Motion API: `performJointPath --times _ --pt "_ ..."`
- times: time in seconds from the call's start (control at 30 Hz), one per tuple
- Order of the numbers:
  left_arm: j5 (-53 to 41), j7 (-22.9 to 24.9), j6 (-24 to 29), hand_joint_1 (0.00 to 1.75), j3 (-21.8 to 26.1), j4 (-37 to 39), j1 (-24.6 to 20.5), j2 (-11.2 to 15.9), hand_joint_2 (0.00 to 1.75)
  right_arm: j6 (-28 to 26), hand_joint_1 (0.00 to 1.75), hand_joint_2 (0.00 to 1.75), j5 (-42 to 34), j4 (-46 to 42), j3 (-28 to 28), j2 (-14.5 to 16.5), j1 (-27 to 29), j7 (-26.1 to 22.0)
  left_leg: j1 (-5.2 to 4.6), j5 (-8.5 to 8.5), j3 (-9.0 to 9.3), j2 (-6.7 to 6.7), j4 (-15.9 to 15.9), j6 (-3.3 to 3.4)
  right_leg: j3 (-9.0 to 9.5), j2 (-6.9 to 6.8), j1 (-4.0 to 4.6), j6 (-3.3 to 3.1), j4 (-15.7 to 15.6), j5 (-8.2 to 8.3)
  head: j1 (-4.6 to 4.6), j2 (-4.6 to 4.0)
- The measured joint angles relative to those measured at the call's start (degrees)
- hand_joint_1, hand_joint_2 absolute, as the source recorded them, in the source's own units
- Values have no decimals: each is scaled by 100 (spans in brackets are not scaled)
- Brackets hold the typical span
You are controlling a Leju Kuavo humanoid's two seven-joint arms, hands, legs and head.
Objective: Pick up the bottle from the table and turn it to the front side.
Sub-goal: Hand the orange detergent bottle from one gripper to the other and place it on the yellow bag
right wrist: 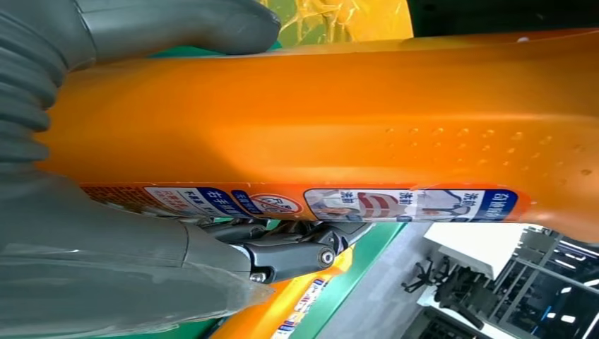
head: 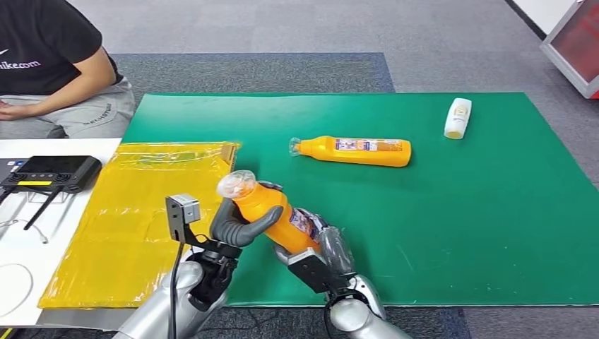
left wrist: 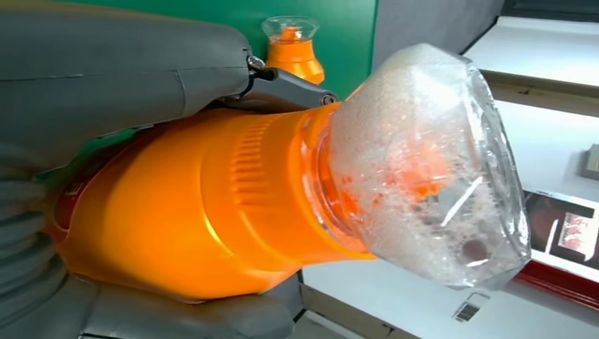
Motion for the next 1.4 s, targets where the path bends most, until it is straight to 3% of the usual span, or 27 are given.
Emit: performJointPath --times 0.1,0.17,0.23,0.3,0.53,1.03,1.2,1.4 --pt "-37 -39 -20 175 -4 0 -12 12 175 -3 170 175 -10 0 0 0 3 -38 0 0 0 0 0 0 0 0 0 0 0 0 -1 0" --pt "-54 -50 -32 175 -5 0 -12 18 175 -4 123 175 -13 0 0 0 6 -53 0 0 0 0 0 0 0 0 0 0 1 0 0 0" --pt "-57 -52 -35 175 -8 0 -12 22 175 -6 41 175 -16 0 1 0 12 -60 0 0 0 0 0 0 0 0 0 0 1 0 0 0" --pt "-57 -52 -32 175 -9 0 -13 30 175 -11 0 175 -24 -2 3 0 24 -79 0 0 0 0 0 0 0 0 0 0 1 0 1 0" --pt "-455 -146 320 175 -4 3 59 133 175 -62 0 175 -188 -28 6 0 36 -144 0 2 1 0 0 -2 0 0 0 0 1 0 1 0" --pt "-3021 -736 1338 175 -6 -468 231 664 175 47 0 175 -332 -51 -56 0 118 -185 1 10 2 0 0 -5 1 1 1 -4 2 3 0 0" --pt "-4458 -568 1482 175 -18 -872 376 1070 175 156 0 175 -331 -89 -107 0 202 -185 1 10 3 0 -1 -5 1 1 2 -4 3 2 0 0" --pt "-5536 -149 1063 175 -10 -1142 328 1609 175 268 0 175 -321 -122 -191 0 283 -186 2 8 16 1 -3 -13 11 2 2 -9 4 4 1 0"
